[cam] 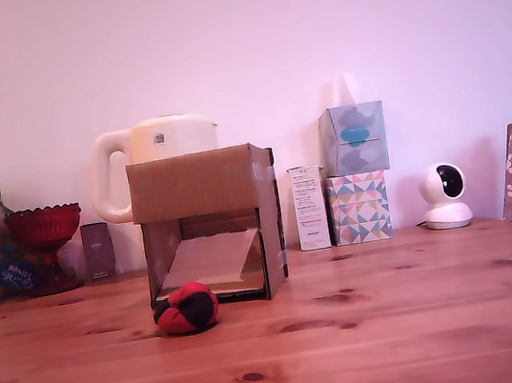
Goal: Drop the footbag into the cardboard dice tower
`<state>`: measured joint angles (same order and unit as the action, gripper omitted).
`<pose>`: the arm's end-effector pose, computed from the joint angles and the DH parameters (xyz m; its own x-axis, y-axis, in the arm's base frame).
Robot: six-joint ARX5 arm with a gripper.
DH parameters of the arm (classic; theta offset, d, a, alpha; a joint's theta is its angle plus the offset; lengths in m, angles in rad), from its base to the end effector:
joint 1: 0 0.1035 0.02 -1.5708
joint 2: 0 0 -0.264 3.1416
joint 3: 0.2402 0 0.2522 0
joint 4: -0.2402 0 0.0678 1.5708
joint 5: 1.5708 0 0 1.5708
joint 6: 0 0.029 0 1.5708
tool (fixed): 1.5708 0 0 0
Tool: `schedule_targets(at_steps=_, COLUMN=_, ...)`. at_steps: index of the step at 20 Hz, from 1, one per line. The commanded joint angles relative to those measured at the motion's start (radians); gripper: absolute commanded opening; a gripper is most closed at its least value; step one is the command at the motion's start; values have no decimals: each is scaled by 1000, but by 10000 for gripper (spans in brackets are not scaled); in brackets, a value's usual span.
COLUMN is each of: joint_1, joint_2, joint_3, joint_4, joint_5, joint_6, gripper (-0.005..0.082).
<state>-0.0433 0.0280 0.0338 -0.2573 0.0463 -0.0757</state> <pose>0.0943 -0.0054 0.1482 0.9646 -0.0881 -0.2486 0.0690 0.9940 -0.0847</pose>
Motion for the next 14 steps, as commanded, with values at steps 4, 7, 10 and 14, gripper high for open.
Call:
schedule_targets(at_steps=4, joint_1=2, joint_2=-2, joint_3=-14, joint_4=-11, joint_5=1, joint_6=-3, gripper=-24)
schedule_targets(at_steps=7, joint_1=2, joint_2=-2, joint_3=-14, joint_4=-3, joint_5=2, joint_6=-4, gripper=-24)
schedule_targets(at_steps=10, joint_1=2, joint_2=-2, joint_3=-14, joint_4=92, joint_5=54, joint_6=-31, gripper=-24)
schedule_targets(at_steps=14, joint_1=1, joint_2=-2, joint_3=-4, joint_4=245, joint_5=225, joint_6=-131, gripper=-24)
